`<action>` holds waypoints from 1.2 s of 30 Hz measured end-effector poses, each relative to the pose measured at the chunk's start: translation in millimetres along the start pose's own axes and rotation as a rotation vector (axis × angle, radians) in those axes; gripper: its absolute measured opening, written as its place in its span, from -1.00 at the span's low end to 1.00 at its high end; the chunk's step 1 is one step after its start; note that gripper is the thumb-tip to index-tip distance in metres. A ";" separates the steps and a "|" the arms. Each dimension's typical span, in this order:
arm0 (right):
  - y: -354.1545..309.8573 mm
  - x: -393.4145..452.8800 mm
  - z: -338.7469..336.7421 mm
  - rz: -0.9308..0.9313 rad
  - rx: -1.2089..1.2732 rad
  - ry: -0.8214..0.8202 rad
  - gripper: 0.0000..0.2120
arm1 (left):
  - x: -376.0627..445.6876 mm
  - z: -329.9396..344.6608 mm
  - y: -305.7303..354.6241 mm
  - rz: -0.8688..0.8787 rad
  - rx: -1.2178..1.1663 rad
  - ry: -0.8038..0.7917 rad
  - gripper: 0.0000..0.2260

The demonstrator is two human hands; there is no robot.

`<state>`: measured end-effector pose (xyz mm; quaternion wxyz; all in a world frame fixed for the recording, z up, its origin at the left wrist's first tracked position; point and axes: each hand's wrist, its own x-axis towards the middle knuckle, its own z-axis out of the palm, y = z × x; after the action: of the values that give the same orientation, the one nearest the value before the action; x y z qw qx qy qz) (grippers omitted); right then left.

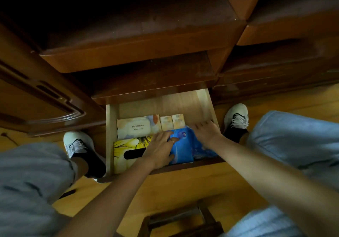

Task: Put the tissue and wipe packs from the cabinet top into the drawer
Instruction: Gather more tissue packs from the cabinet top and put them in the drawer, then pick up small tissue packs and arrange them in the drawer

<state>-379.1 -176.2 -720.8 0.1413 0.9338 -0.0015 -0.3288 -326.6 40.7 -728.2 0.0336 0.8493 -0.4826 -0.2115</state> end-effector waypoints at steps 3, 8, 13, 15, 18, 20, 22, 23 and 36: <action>-9.8 8.9 13.7 0.011 -0.044 -0.050 -0.39 | 2.6 4.9 -0.2 -0.007 0.000 0.030 -0.39; -12.4 19.5 17.9 -0.013 -0.088 -0.045 -0.33 | 2.4 10.9 -3.1 -0.018 -0.021 0.040 -0.41; -4.0 19.1 22.3 -0.041 -0.057 -0.020 -0.36 | 5.6 11.2 -4.1 -0.032 -0.022 0.020 -0.42; 1.5 11.5 14.0 -0.063 -0.078 0.029 -0.34 | 5.4 5.9 -5.0 -0.034 -0.062 -0.013 -0.43; 16.9 -8.7 -5.6 -0.089 -0.110 0.172 -0.31 | 5.7 -23.2 -1.1 -0.054 -0.114 0.016 -0.48; 32.3 -26.7 -28.3 -0.080 -0.014 0.269 -0.37 | 5.7 -57.7 2.5 -0.066 -0.107 0.106 -0.54; 51.6 -49.3 -58.5 -0.031 0.131 0.393 -0.43 | 1.0 -104.2 5.1 -0.070 -0.079 0.252 -0.58; 63.7 -62.6 -77.8 0.007 0.199 0.499 -0.47 | -2.7 -132.5 6.4 -0.058 -0.061 0.355 -0.59; 217.8 -206.5 -335.4 0.329 0.488 1.134 -0.55 | -29.7 -451.1 41.9 0.008 0.198 1.080 -0.75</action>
<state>-315.2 -277.3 -286.9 -0.0477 0.9556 -0.1448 0.2520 -196.9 -23.2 -297.8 0.1971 0.8343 -0.4175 0.3012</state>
